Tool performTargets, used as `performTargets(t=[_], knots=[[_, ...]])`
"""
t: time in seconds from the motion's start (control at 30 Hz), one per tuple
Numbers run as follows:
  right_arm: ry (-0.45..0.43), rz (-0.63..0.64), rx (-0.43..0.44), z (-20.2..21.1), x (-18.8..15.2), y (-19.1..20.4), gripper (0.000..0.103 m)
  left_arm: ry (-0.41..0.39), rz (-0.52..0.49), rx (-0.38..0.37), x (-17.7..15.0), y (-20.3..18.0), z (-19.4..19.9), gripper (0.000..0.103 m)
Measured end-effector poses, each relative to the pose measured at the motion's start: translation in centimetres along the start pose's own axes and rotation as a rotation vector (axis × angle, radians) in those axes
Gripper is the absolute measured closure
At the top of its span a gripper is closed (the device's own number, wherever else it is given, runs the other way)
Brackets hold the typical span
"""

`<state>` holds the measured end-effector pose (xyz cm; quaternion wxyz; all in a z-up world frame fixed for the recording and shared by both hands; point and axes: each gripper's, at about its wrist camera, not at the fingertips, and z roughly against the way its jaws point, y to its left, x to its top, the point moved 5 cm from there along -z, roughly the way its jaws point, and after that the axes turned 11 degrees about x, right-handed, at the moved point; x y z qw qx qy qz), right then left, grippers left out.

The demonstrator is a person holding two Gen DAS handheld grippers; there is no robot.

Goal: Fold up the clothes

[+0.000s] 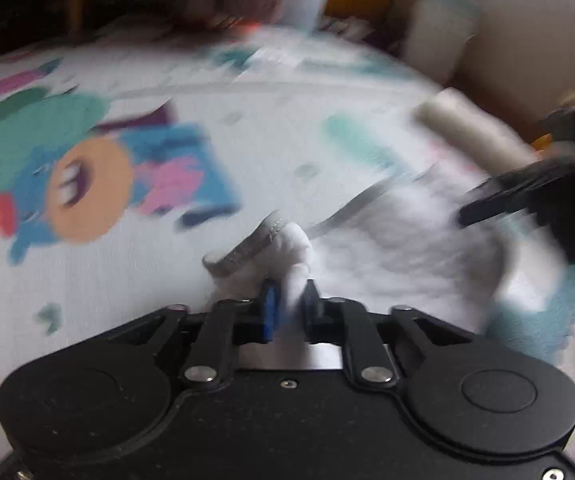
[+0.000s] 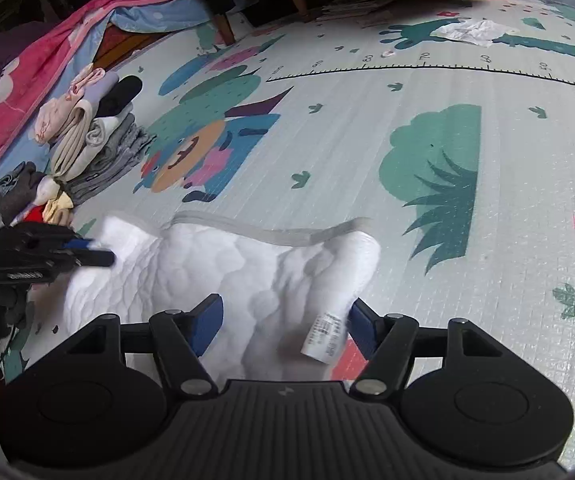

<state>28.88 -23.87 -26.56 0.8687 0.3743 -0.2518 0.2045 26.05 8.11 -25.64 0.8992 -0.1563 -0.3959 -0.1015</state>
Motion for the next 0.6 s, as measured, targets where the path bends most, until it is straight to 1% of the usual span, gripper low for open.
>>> performTargets(t=[0.03,0.07,0.1,0.13,0.2,0.23,0.27,0.3,0.33,0.37,0.4,0.53,0.6], knots=[[-0.001,0.004,0.005,0.1,-0.1,0.1,0.034,-0.078,0.056,-0.129,0.4,0.0,1.5,0.094],[-0.005,0.005,0.01,0.2,-0.1,0.2,0.034,-0.14,0.087,-0.253,0.4,-0.1,2.9,0.094],[-0.008,0.004,0.019,0.3,-0.1,0.2,0.034,-0.189,0.102,-0.342,0.4,-0.1,3.7,0.094],[-0.012,-0.001,0.028,0.3,-0.1,0.0,0.034,-0.228,0.115,-0.407,0.4,-0.1,4.4,0.094],[-0.005,-0.017,0.016,0.2,-0.1,-0.4,0.034,-0.192,0.118,-0.303,-0.1,1.0,2.7,0.093],[0.0,-0.017,0.014,0.1,-0.1,-0.4,0.034,-0.152,0.122,-0.197,-0.5,2.0,1.4,0.093],[0.008,-0.008,0.004,0.0,-0.2,-0.4,0.034,-0.109,0.137,-0.109,-0.9,3.0,0.3,0.091],[0.015,0.0,-0.007,-0.1,-0.2,-0.3,0.034,-0.073,0.154,-0.034,-1.3,3.9,-0.5,0.087],[0.021,0.008,-0.011,-0.1,-0.1,-0.2,0.034,-0.07,0.18,-0.018,-1.4,4.6,-0.5,0.072],[0.02,0.014,-0.006,-0.1,-0.1,-0.1,0.034,-0.068,0.202,-0.004,-1.6,5.1,-0.4,0.061],[0.021,0.018,-0.004,0.0,-0.1,0.1,0.034,-0.071,0.203,-0.001,-1.5,5.0,-0.1,0.048],[0.025,0.047,-0.027,-0.3,-0.2,-0.1,0.035,-0.083,0.208,0.012,-1.2,4.3,1.2,0.047],[0.01,0.044,-0.039,-0.3,-0.1,-0.3,0.035,-0.09,0.211,0.019,-1.0,4.0,1.8,0.047]])
